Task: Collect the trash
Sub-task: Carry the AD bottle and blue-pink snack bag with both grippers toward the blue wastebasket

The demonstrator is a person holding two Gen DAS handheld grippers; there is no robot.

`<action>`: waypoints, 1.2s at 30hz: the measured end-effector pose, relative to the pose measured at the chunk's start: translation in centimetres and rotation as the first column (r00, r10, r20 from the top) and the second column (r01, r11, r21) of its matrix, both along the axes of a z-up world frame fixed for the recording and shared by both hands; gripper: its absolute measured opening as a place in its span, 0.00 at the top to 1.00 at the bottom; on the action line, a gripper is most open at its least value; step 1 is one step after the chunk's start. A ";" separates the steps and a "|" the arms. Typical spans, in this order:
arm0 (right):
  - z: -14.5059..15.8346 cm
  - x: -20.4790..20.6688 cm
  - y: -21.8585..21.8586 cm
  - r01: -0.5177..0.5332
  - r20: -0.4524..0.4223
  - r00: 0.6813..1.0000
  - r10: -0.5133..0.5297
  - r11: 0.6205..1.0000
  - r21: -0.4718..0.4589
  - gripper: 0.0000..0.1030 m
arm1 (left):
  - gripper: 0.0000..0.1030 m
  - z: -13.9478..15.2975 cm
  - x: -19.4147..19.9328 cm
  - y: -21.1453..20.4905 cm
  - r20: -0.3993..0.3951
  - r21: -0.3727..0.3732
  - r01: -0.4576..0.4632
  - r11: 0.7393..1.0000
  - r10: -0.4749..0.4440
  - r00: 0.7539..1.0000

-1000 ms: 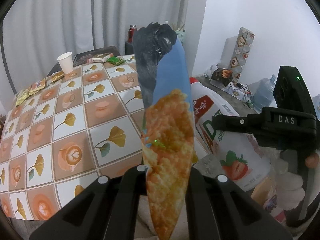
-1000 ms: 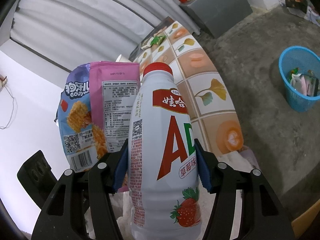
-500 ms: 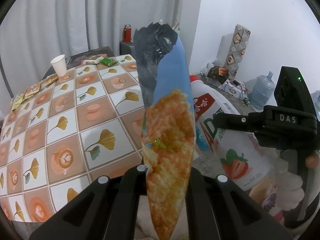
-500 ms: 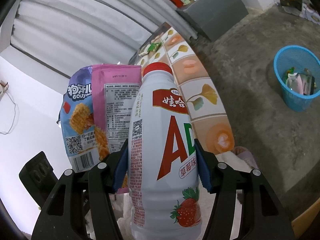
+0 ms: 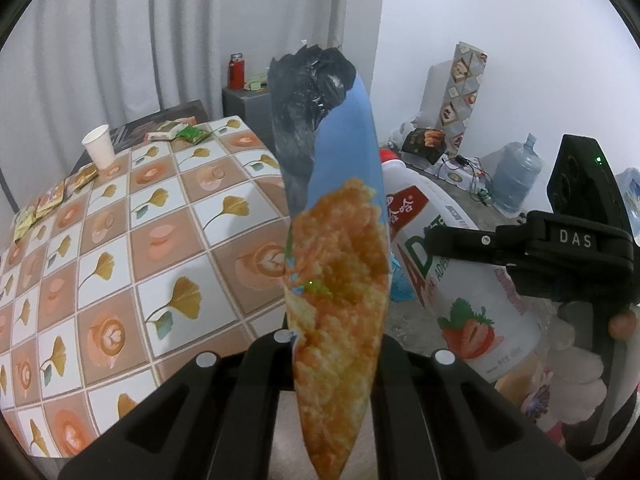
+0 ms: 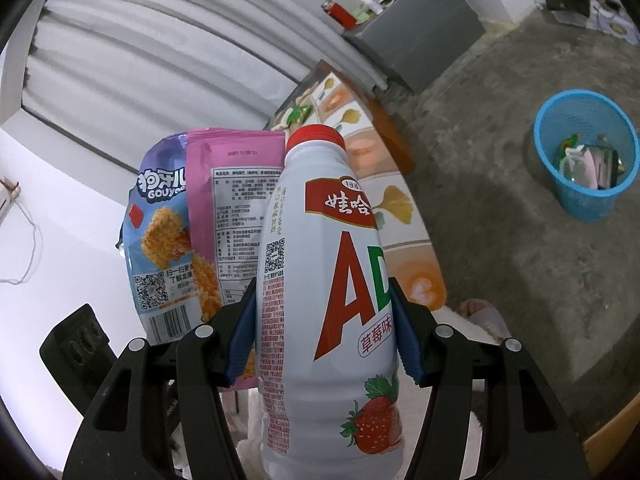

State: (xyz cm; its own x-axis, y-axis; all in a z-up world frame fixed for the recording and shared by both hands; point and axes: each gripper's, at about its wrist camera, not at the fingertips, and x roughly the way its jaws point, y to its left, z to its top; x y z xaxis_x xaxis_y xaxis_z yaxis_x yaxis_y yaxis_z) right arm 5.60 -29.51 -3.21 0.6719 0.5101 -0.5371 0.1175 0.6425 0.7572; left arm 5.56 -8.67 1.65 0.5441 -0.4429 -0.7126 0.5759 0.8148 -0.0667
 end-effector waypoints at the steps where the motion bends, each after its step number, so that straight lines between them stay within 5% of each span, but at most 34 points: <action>1: 0.0 -0.1 -0.2 0.006 0.002 1.000 -0.006 1.000 0.003 0.45 | 0.98 0.1 0.1 -0.3 0.003 0.001 0.007 1.000 -0.007 1.000; 13: -0.6 -2.6 -5.9 0.132 0.017 0.991 -0.133 0.990 0.053 0.45 | 0.98 0.8 2.3 -5.5 0.009 -0.017 0.092 0.996 -0.092 0.996; 26: -3.0 -5.4 -12.6 0.318 -0.034 0.948 -0.316 0.944 0.084 0.45 | 0.98 -0.5 6.2 -11.8 -0.103 -0.054 0.159 0.986 -0.164 0.981; 36: -6.9 -7.1 -16.9 0.474 -0.150 0.875 -0.461 0.878 0.065 0.45 | 0.98 -4.0 11.7 -20.6 -0.284 -0.049 0.287 0.957 -0.289 0.914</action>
State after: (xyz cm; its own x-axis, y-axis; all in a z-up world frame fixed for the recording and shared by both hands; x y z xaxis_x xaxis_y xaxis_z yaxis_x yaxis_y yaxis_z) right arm -1.54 -46.36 -10.07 0.7745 0.2071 -0.5978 0.4845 0.4134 0.7710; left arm 17.22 -29.31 -2.35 0.1671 -0.5547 -0.8151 0.7412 0.6159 -0.2672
